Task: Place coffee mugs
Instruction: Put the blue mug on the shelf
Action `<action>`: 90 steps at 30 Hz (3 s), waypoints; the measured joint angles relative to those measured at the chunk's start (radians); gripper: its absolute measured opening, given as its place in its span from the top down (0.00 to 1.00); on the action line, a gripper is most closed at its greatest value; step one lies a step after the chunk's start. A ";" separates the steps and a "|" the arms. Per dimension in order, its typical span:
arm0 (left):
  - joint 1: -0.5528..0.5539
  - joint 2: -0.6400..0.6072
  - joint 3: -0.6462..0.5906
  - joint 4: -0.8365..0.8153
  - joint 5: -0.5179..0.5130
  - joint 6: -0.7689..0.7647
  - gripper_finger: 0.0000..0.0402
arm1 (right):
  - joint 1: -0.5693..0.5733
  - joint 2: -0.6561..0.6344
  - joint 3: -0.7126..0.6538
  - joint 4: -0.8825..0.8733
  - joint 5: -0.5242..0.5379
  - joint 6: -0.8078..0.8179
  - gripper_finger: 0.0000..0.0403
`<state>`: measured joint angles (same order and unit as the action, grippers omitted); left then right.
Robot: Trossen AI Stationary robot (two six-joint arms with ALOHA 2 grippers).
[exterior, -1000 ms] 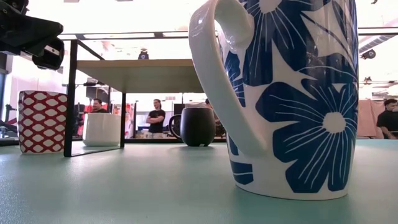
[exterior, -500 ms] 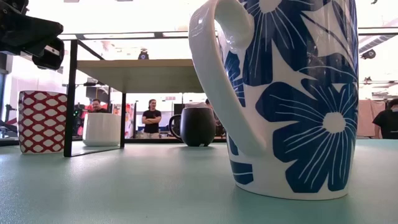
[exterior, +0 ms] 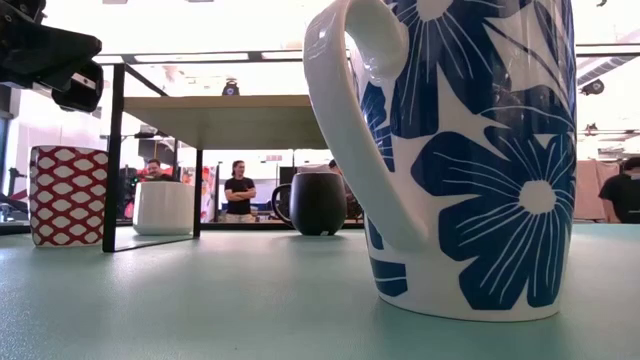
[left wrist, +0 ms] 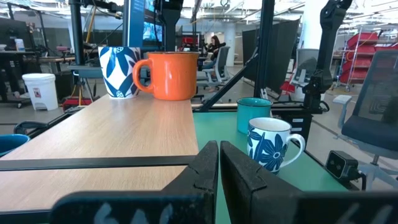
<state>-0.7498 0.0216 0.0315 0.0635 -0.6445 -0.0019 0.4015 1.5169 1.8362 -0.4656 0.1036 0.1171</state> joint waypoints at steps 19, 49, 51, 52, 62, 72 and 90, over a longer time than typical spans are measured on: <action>0.000 0.000 0.000 0.000 0.000 0.000 1.00 | 0.023 0.020 -0.009 -0.843 -0.079 0.983 0.67; 0.000 0.000 0.000 0.000 0.000 0.000 1.00 | 0.386 0.078 -0.144 -0.978 -0.232 1.305 0.67; 0.000 0.000 0.000 0.000 0.000 0.000 1.00 | 0.392 0.076 -0.179 -0.963 -0.233 1.259 0.67; 0.000 0.000 0.000 0.000 0.000 0.000 1.00 | 0.395 0.074 -0.196 -0.947 -0.234 1.233 0.67; 0.000 0.000 0.000 0.000 0.000 0.000 1.00 | 0.404 0.057 -0.403 -0.888 -0.242 1.096 0.67; 0.000 0.000 0.000 0.000 0.000 0.000 1.00 | 0.419 0.029 -0.548 -0.719 -0.260 1.060 0.67; 0.000 0.000 0.000 0.000 0.000 0.000 1.00 | 0.450 0.027 -0.674 -0.625 -0.244 1.006 0.68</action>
<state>-0.7498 0.0219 0.0315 0.0635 -0.6442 -0.0017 0.8516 1.5444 1.1623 -1.0907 -0.1400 1.1230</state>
